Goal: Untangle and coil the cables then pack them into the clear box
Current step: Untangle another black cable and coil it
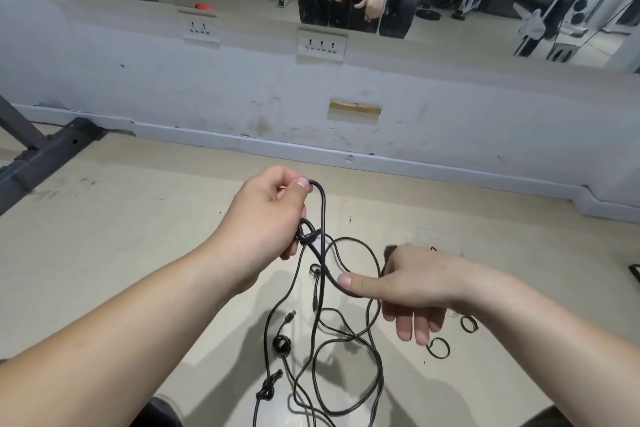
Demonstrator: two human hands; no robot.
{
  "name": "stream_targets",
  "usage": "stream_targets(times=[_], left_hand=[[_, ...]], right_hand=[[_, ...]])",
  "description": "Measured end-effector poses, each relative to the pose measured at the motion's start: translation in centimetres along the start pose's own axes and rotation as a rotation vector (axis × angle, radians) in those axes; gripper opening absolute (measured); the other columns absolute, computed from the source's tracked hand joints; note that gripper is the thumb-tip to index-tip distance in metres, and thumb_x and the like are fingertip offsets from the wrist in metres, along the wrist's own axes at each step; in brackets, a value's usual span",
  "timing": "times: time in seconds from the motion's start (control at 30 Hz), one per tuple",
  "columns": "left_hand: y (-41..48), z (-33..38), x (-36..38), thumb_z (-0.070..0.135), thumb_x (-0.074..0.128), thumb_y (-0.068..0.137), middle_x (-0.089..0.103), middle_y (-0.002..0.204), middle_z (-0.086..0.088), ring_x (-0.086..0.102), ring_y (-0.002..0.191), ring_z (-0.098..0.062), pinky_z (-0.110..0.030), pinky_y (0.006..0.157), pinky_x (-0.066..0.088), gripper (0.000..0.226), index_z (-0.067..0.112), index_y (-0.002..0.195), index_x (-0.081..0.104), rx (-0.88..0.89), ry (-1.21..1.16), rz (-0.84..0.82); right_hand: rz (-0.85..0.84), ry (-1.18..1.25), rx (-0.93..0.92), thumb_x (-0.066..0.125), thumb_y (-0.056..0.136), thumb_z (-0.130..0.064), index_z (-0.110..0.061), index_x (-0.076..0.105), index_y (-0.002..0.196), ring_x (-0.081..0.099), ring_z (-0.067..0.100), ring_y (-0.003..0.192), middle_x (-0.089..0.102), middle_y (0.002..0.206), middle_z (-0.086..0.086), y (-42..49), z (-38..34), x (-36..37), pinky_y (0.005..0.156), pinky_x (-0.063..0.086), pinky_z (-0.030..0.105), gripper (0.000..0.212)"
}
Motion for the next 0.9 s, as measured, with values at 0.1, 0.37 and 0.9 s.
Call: stream_targets(times=[0.1, 0.37, 0.9], left_hand=[[-0.4, -0.1, 0.7, 0.03, 0.057, 0.103, 0.051, 0.067, 0.0, 0.035, 0.046, -0.016, -0.023, 0.041, 0.028, 0.02, 0.022, 0.089, 0.07, -0.017, 0.043, -0.043], [-1.5, -0.3, 2.5, 0.031, 0.061, 0.103, 0.053, 0.061, 0.0, 0.039, 0.038, -0.014, -0.021, 0.04, 0.031, 0.027, 0.009, 0.094, 0.075, -0.12, -0.119, -0.168], [-3.2, -1.2, 3.9, 0.018, 0.071, 0.096, 0.071, 0.085, 0.012, 0.066, 0.084, -0.006, -0.028, 0.085, 0.052, 0.02, 0.027, 0.079, 0.069, 0.268, 0.22, -0.223]], right_hand=[[0.18, -0.126, -0.105, 0.063, 0.064, -0.088, -0.015, 0.066, 0.067, 0.061, 0.016, 0.041, 0.073, 0.058, 0.005, -0.3, -0.4, -0.4, 0.047, 0.046, 0.022, 0.073], [-0.028, 0.53, -0.587, 0.061, 0.093, -0.01, -0.006, 0.054, 0.112, 0.069, 0.031, 0.069, 0.072, 0.1, 0.025, 0.0, -1.8, 0.8, 0.057, 0.05, 0.034, 0.02], [0.081, 1.071, -0.401, 0.043, 0.098, -0.027, -0.005, 0.062, 0.099, 0.066, 0.033, 0.06, 0.066, 0.08, 0.021, 1.1, -1.3, -0.6, 0.055, 0.057, 0.037, 0.029]])
Point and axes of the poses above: each hand's wrist, its own y-axis towards the middle knuckle, its own x-axis out of the palm, z = x × y, the point moved 1 cm from there along y, towards the middle knuckle
